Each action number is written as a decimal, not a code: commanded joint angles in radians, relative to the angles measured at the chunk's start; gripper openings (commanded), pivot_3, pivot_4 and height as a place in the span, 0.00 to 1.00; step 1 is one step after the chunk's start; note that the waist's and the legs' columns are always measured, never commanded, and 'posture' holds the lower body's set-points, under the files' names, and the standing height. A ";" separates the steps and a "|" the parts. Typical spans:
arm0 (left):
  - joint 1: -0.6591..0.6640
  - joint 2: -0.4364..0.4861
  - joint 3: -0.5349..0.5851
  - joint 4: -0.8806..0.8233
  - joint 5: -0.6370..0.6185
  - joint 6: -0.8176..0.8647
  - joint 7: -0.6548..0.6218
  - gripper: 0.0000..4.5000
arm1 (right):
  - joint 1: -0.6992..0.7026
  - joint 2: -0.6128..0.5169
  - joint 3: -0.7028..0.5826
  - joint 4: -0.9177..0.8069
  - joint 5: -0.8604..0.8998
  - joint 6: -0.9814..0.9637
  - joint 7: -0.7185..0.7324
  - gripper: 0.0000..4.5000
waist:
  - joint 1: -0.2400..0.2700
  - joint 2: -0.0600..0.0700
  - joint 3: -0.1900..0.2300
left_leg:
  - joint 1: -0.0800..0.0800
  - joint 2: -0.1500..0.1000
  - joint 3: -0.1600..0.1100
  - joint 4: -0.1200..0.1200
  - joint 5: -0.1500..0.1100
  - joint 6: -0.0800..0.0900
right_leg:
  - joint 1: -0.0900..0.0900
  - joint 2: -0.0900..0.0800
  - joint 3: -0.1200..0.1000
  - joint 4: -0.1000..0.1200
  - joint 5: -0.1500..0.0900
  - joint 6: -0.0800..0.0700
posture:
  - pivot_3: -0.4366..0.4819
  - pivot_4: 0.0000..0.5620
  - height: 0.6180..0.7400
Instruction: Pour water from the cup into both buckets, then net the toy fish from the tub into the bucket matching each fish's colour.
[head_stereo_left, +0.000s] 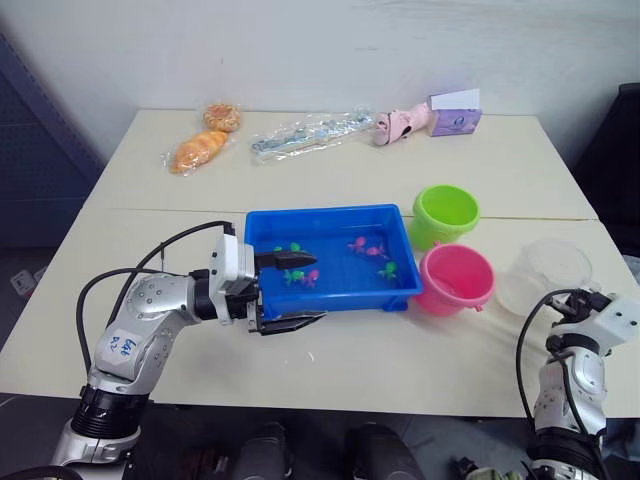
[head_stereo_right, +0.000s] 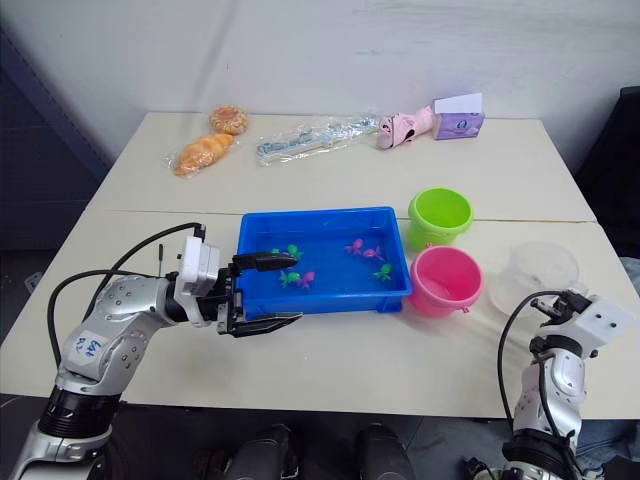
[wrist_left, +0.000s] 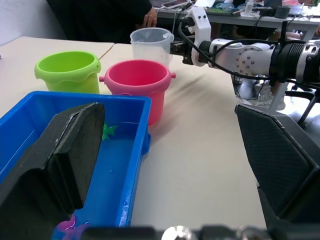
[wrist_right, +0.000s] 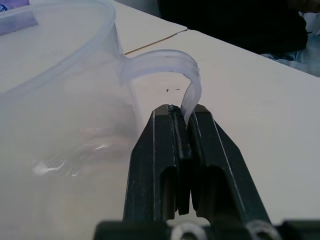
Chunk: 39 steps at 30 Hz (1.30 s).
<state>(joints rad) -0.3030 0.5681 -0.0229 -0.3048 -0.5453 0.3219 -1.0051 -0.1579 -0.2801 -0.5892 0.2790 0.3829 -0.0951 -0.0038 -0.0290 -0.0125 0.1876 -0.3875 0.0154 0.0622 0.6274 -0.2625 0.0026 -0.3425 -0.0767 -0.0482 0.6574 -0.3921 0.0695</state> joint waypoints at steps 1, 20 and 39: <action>-0.001 0.011 0.000 -0.031 -0.003 -0.001 -0.008 1.00 | 0.047 -0.071 -0.016 -0.182 0.014 0.033 0.036 0.00 | 0.001 0.003 0.002 | 0.000 0.000 0.000 0.000 0.000 0.000 | 0.000 0.000 0.000 0.000 0.000 0.000 | 0.48 0.27 1.00; -0.036 -0.063 -0.035 0.056 0.016 -0.018 -0.024 1.00 | 0.247 -0.486 0.059 -0.641 -0.313 0.270 0.235 0.00 | 0.004 0.005 0.005 | -0.001 0.000 0.000 0.000 0.000 0.000 | 0.000 0.001 0.000 -0.002 0.000 0.001 | 0.48 0.27 1.00; -0.048 -0.088 -0.039 0.100 0.052 -0.068 -0.024 1.00 | 0.209 -0.555 0.173 -0.568 -0.659 0.014 0.242 0.00 | 0.005 0.003 0.006 | -0.001 0.000 0.000 0.001 0.000 -0.001 | 0.000 0.001 0.000 -0.003 0.000 0.002 | 0.48 0.27 1.00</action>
<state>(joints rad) -0.3462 0.4818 -0.0619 -0.1834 -0.4936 0.2705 -1.0284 0.0600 -0.8220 -0.3972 -0.2723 -0.2525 -0.0441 0.2638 -0.0243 -0.0093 0.1933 -0.3886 0.0153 0.0623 0.6281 -0.2620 0.0018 -0.3422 -0.0754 -0.0487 0.6546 -0.3917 0.0718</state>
